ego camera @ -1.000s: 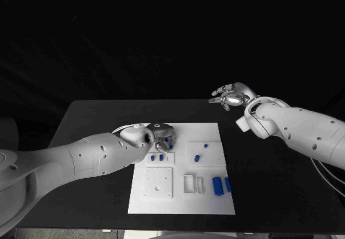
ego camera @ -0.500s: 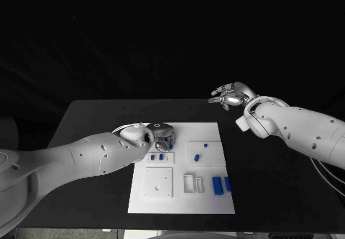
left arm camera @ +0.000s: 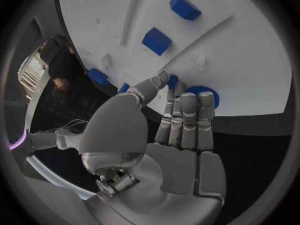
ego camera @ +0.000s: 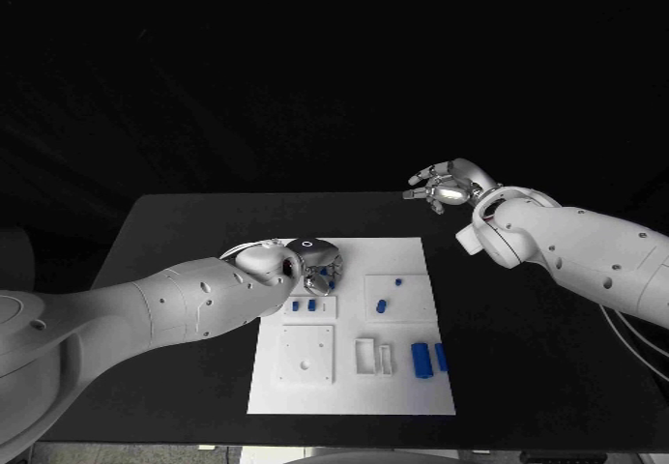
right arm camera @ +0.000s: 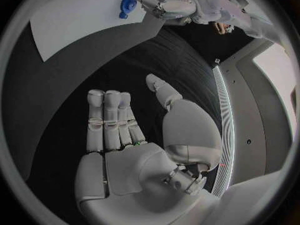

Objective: Assemble the parts on the task board

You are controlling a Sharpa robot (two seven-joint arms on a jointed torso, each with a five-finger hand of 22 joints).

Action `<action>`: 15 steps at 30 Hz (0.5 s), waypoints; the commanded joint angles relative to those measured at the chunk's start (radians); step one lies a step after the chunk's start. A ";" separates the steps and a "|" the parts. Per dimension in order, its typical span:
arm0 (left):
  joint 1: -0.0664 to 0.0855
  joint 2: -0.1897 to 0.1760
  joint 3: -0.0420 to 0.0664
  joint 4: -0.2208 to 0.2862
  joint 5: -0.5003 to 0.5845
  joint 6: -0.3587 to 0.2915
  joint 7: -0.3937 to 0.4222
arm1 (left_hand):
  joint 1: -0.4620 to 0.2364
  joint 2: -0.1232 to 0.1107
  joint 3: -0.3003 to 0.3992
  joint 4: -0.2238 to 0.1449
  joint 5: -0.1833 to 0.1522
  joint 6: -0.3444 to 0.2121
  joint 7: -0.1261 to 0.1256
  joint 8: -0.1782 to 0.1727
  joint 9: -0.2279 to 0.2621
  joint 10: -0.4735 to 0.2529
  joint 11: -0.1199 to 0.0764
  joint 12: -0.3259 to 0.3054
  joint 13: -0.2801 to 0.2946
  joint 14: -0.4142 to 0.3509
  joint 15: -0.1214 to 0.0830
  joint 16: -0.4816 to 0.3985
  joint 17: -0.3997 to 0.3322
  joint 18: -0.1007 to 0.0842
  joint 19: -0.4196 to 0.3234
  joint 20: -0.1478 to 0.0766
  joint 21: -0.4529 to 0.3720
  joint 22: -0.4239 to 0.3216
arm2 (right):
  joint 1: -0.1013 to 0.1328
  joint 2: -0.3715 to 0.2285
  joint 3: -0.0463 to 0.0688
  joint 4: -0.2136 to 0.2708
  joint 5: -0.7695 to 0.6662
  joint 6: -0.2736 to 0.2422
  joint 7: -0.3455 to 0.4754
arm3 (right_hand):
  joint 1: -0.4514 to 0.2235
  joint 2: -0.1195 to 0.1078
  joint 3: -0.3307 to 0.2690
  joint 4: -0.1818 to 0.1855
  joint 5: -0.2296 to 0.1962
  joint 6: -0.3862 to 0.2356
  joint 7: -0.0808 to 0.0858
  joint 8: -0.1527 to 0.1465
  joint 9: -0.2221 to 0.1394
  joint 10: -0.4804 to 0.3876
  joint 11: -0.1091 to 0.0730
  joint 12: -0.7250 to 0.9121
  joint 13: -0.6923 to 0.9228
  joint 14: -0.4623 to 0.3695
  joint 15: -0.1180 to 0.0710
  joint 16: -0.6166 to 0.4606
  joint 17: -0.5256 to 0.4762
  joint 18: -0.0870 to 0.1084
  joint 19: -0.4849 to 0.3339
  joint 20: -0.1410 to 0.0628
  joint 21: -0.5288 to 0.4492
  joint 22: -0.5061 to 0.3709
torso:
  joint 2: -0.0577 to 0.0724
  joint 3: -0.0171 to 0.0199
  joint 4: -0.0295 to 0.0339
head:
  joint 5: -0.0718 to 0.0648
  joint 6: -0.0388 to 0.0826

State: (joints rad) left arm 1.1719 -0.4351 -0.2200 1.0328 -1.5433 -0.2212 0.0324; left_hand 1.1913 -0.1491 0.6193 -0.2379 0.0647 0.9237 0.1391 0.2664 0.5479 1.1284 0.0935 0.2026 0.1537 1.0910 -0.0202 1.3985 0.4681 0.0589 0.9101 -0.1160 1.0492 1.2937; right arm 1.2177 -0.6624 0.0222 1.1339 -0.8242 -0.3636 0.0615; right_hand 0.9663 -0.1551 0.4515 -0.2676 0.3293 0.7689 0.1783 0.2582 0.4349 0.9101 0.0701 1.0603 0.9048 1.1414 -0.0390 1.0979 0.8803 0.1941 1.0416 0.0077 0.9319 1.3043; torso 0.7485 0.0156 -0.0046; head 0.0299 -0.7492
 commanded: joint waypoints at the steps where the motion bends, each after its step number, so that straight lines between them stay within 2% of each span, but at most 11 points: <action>1: -0.006 0.002 -0.003 -0.001 0.006 0.022 0.005 | -0.010 0.003 -0.005 0.004 -0.005 0.012 -0.001 0.000 -0.001 0.010 -0.002 -0.005 0.002 0.008 -0.001 0.007 -0.002 0.083 0.007 -0.002 0.006 0.001 | 0.000 0.001 0.000 0.001 0.000 0.009 0.012 | -0.010 0.004 -0.004 0.000 0.006 0.002 0.006 0.004 -0.002 -0.006 0.001 0.007 -0.001 -0.007 0.000 0.006 -0.001 0.068 0.007 0.002 -0.005 0.001 | 0.000 0.0003 0.0001 | -0.001 -0.002; 6: -0.006 0.002 -0.003 -0.001 0.005 0.032 -0.003 | -0.011 0.016 -0.006 0.003 -0.005 0.035 -0.010 0.011 -0.002 0.042 -0.012 -0.001 0.006 0.022 -0.010 0.012 -0.004 0.086 0.019 -0.008 0.013 0.002 | 0.000 0.002 0.000 0.001 0.000 0.009 0.012 | -0.010 0.004 -0.003 0.000 0.006 0.002 0.006 0.004 -0.002 -0.006 0.001 0.007 -0.002 -0.007 0.000 0.006 -0.001 0.068 0.007 0.002 -0.005 0.001 | 0.000 0.0003 0.0009 | -0.003 -0.004; 15: -0.007 0.002 -0.003 -0.004 -0.008 0.032 -0.016 | 0.007 0.060 0.010 -0.008 -0.005 0.103 -0.034 0.041 0.003 0.125 -0.042 0.015 0.019 0.060 -0.041 0.025 -0.008 0.089 0.046 -0.028 0.030 0.005 | 0.000 0.003 0.000 0.000 0.000 0.009 0.013 | -0.010 0.004 -0.004 0.000 0.007 0.003 0.006 0.004 -0.002 -0.006 0.001 0.008 -0.003 -0.007 0.000 0.006 -0.001 0.068 0.008 0.001 -0.005 0.002 | -0.001 -0.0001 0.0005 | -0.003 -0.005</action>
State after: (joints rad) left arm 1.1696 -0.4341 -0.2204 1.0299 -1.5425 -0.2173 0.0281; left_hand 1.1941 -0.1057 0.6261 -0.2449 0.0608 1.0197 0.1040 0.3025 0.5480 1.2428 0.0492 0.2100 0.1694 1.1446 -0.0596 1.4167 0.4612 0.0588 0.9480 -0.1360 1.0764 1.2976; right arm 1.2176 -0.6604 0.0222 1.1328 -0.8241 -0.3635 0.0621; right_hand 0.9623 -0.1511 0.4515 -0.2676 0.3331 0.7701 0.1792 0.2582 0.4349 0.9101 0.0701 1.0642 0.9037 1.1414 -0.0390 1.0979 0.8803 0.1941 1.0416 0.0077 0.9320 1.3051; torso 0.7479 0.0158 -0.0039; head 0.0272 -0.7539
